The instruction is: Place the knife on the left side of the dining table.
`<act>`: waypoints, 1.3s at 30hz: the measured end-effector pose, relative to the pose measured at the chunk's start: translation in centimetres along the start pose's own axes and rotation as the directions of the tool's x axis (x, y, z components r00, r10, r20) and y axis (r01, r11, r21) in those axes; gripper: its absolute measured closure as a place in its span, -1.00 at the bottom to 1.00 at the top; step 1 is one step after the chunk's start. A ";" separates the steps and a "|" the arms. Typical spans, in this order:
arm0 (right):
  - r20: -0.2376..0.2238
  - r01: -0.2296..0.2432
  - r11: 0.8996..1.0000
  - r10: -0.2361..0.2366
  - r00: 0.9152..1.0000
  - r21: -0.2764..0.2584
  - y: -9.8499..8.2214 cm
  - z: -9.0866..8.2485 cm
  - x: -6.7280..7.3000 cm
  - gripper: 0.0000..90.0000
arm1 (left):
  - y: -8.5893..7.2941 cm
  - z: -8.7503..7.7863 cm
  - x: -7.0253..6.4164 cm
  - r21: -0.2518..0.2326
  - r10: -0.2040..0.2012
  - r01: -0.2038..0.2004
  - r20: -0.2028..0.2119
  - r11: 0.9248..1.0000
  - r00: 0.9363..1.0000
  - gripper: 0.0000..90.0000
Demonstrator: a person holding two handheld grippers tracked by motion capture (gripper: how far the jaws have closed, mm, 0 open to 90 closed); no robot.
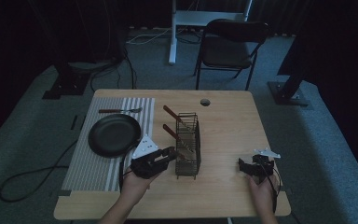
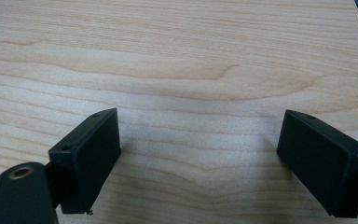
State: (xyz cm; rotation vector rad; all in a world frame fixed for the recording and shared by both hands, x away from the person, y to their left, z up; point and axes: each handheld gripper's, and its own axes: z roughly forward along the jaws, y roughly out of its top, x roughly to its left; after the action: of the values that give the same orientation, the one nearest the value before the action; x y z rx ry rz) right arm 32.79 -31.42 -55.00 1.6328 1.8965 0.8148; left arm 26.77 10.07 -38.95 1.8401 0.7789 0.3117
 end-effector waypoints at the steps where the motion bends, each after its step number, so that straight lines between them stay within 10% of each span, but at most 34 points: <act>1: 0.000 0.000 1.000 0.000 1.000 0.000 0.0 0.0 0.0 -0.73 | 0.0 0.0 0.0 0.000 0.000 0.000 0.000 1.000 1.000 0.68; 14: 0.000 0.000 1.000 0.000 1.000 0.000 0.0 0.0 0.0 -0.73 | 1.9 -3.5 1.5 -0.084 -0.027 0.028 0.016 0.996 1.000 0.68; 24: 0.000 0.000 1.000 0.000 1.000 -0.001 0.0 0.0 0.0 -0.73 | 3.4 -7.3 1.8 -0.140 0.024 -0.025 -0.007 0.990 1.000 0.68; 39: 0.000 0.000 1.000 0.000 1.000 0.000 0.0 0.0 0.0 -0.73 | 1.8 -12.9 4.8 -0.181 -0.011 -0.008 -0.100 0.983 0.995 0.68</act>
State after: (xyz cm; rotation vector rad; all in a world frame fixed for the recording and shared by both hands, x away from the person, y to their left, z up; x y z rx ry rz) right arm 32.79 -31.42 -55.00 1.6327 1.8961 0.8149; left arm 23.95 22.17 -32.80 1.6625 0.7942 0.4623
